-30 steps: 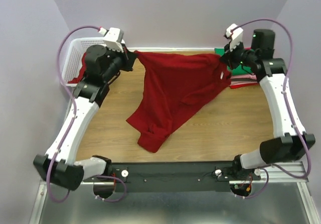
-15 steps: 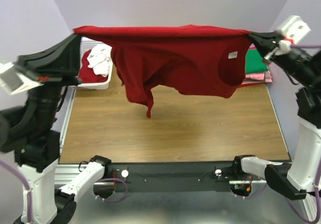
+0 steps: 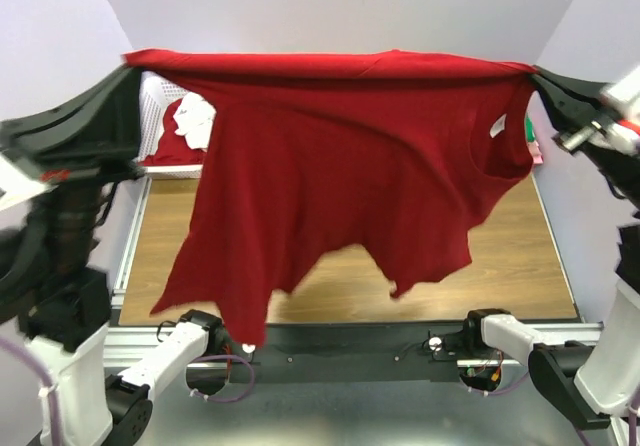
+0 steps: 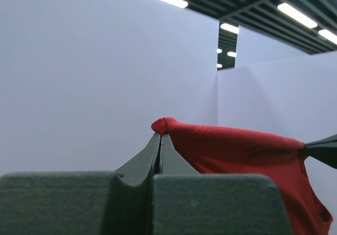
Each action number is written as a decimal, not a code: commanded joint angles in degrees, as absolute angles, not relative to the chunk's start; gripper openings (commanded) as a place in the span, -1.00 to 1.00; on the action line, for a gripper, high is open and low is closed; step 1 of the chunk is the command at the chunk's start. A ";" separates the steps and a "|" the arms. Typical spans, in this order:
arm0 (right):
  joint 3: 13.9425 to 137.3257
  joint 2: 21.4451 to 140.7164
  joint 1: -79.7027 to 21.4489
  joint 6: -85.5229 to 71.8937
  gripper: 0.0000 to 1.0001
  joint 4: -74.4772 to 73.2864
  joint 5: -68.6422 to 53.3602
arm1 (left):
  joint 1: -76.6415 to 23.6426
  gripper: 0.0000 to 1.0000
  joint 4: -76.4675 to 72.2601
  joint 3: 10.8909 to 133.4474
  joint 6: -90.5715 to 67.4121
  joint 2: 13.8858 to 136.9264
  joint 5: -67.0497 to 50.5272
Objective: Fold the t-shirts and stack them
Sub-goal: Flatten the tshirt out
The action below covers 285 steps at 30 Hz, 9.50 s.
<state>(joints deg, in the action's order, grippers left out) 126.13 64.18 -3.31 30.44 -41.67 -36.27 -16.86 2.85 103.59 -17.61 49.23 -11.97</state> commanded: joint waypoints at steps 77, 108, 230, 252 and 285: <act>46.76 67.24 3.16 20.48 0.61 -29.09 -19.51 | -49.31 -1.00 38.57 49.99 -38.32 84.03 1.73; 46.14 64.16 3.34 21.01 0.62 -29.09 -20.74 | 3.78 -0.61 30.58 51.59 -32.34 82.44 8.87; 147.05 161.72 -5.10 -5.19 -0.24 -21.53 -34.37 | 6.42 0.47 9.05 37.27 -21.53 44.65 -22.41; 146.51 159.34 -5.10 -1.93 -0.99 -24.26 -31.29 | 6.42 0.47 8.35 36.83 -21.71 44.73 -23.38; 134.66 145.82 -5.18 -4.13 -0.99 -23.38 -39.55 | 0.18 -0.20 7.21 50.19 -28.74 94.13 4.49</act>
